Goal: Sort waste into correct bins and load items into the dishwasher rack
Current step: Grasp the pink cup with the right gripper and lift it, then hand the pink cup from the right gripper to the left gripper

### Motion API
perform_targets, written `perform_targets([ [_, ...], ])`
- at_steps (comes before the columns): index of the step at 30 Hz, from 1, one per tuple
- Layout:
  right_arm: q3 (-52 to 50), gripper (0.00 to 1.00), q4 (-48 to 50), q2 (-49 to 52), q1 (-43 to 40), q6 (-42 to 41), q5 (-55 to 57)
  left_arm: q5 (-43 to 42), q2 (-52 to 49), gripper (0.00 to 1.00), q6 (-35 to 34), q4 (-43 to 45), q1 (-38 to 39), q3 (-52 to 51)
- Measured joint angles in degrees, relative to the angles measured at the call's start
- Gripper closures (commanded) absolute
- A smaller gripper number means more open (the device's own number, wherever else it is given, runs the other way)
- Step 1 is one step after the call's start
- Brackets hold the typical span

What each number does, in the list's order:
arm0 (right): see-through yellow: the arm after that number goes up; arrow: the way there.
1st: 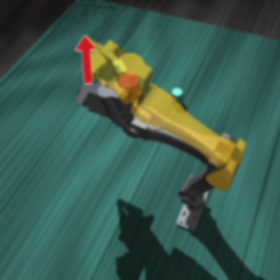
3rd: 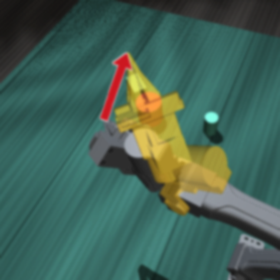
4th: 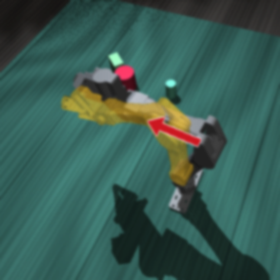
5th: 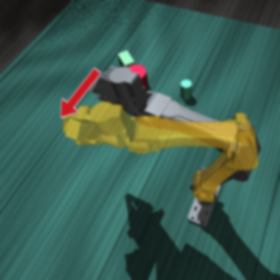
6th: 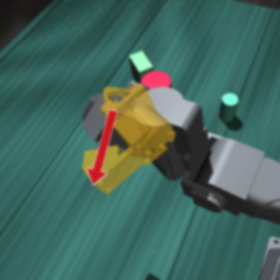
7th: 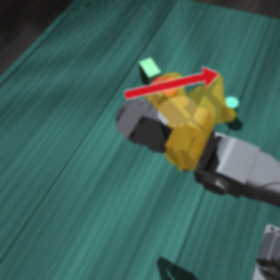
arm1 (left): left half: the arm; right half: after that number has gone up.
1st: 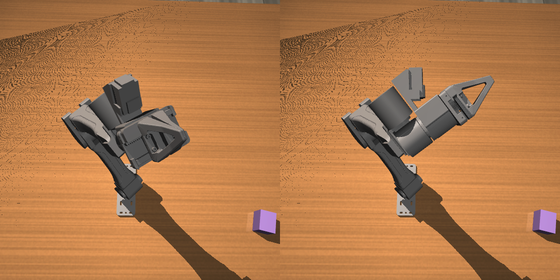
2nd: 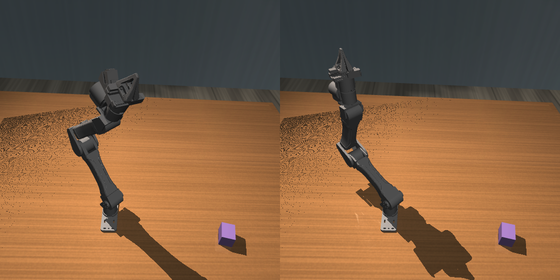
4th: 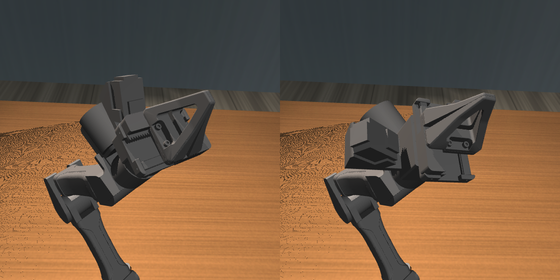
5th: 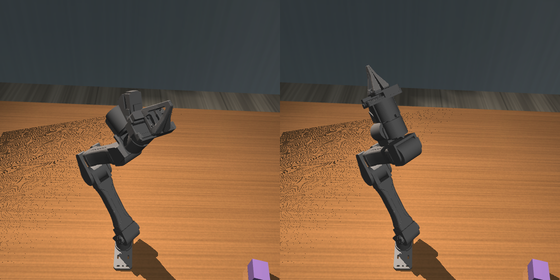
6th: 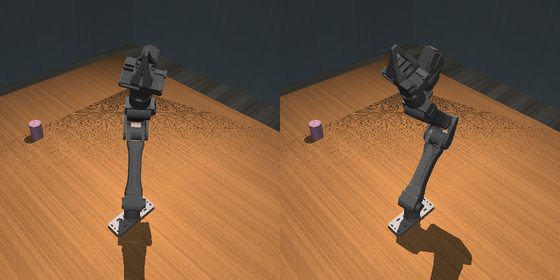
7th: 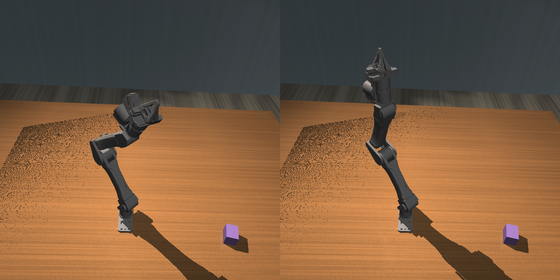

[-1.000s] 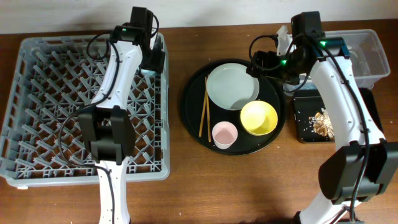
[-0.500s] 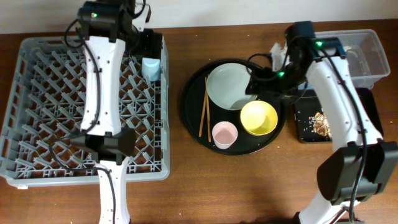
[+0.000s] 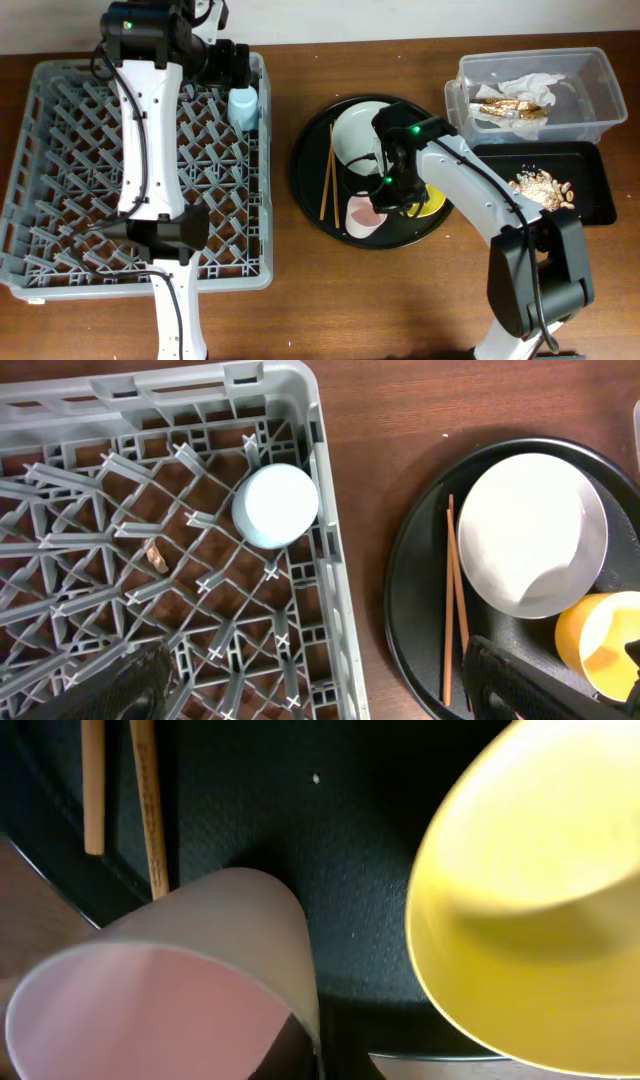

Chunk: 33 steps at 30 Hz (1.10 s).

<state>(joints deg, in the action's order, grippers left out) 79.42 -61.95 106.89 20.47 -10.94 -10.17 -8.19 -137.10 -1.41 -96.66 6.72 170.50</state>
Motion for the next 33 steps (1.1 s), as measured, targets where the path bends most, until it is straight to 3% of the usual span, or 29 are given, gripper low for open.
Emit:
perform_targets([
  [4,0.0,0.96,2.0,0.0,-0.2,0.0,-3.5,-1.7,0.0,0.08,0.0,0.0,0.0,0.0],
  [7,1.6,0.96,5.2,-1.5,-2.7,0.2,-13.8,-8.8,0.0,0.07,0.0,0.0,-0.6,0.0],
  [9,3.2,0.96,11.7,-5.5,-8.2,0.1,-24.7,-18.6,0.0,0.01,0.0,0.0,-2.3,0.0],
  [12,4.4,0.96,22.2,-8.3,-14.5,0.0,-40.1,-32.3,0.0,0.01,-0.2,0.0,-4.9,0.0],
  [16,4.1,0.96,41.3,-8.3,-15.0,-6.8,-52.9,-48.8,0.0,0.01,-0.2,-0.1,-4.9,0.0],
  [22,4.1,0.96,65.8,-8.3,-12.5,-21.9,-58.2,-62.8,0.0,0.01,0.5,-0.1,-2.2,0.0],
  [27,4.0,0.96,71.9,-8.3,-11.7,-27.3,-58.5,-67.1,0.0,0.01,1.8,0.2,1.9,0.0],
  [31,4.0,0.96,72.8,-8.3,-10.6,-28.2,-58.3,-71.5,0.0,0.11,3.2,0.4,3.1,0.0],
  [33,4.0,0.96,73.0,-8.3,-10.6,-28.3,-58.2,-72.7,0.0,0.29,3.7,0.4,3.2,0.0],
])
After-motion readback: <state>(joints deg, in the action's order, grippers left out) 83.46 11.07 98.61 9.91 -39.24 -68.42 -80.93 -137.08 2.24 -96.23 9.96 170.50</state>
